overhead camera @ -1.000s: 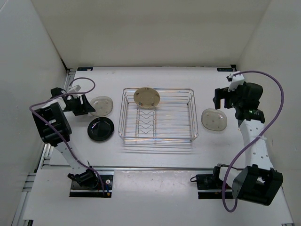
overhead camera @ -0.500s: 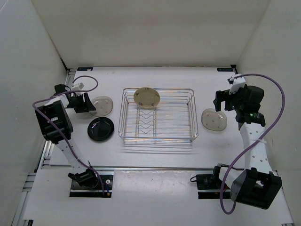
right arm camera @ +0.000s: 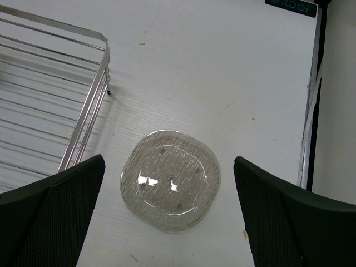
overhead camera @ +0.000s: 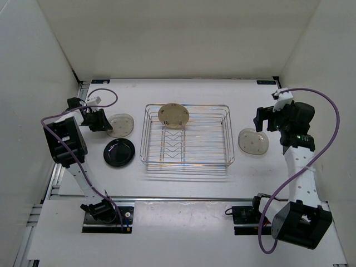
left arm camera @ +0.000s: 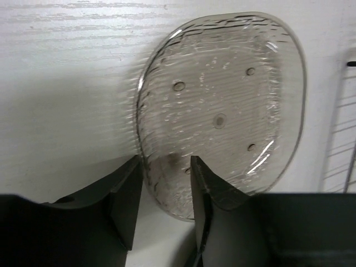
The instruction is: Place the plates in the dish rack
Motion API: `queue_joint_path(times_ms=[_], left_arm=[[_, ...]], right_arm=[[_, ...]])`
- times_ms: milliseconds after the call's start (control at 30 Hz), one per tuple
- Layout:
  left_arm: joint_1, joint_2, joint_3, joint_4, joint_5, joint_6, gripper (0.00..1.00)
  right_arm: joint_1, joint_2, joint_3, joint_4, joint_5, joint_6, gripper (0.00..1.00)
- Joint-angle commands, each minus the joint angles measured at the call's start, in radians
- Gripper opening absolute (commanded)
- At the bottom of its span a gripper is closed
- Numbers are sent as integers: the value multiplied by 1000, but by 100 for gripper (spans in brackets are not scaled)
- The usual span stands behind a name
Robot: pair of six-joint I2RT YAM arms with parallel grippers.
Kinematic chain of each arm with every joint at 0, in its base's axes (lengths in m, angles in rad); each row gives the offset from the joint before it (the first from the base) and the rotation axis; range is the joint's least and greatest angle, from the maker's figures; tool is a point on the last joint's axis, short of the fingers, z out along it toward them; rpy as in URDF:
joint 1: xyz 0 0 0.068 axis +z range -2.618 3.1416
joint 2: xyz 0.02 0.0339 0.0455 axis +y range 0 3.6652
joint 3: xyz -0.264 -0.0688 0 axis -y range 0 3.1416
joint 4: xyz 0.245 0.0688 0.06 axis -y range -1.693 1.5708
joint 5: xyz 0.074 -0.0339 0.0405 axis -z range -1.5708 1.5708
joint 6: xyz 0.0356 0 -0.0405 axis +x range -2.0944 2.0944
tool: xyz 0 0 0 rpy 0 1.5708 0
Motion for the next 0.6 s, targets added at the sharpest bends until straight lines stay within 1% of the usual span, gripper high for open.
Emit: queue_joint_path(times_ms=[0, 33, 167, 333, 433, 567], left_arm=[[-10, 8, 13, -1, -39, 5, 46], [-10, 17, 13, -1, -39, -4, 40], [-19, 17, 13, -1, -59, -4, 29], [-19, 17, 13, 9, -82, -4, 19], [-19, 17, 13, 9, -91, -4, 10], [-19, -17, 4, 9, -113, -4, 10]], right_arm=[[-11, -21, -8, 32, -22, 9, 100], [-11, -21, -8, 32, -22, 9, 100], [-11, -31, -8, 32, -31, 9, 100], [-21, -40, -17, 32, -40, 9, 100], [-21, -40, -17, 32, -40, 9, 100], [-21, -40, -17, 32, -40, 9, 100]])
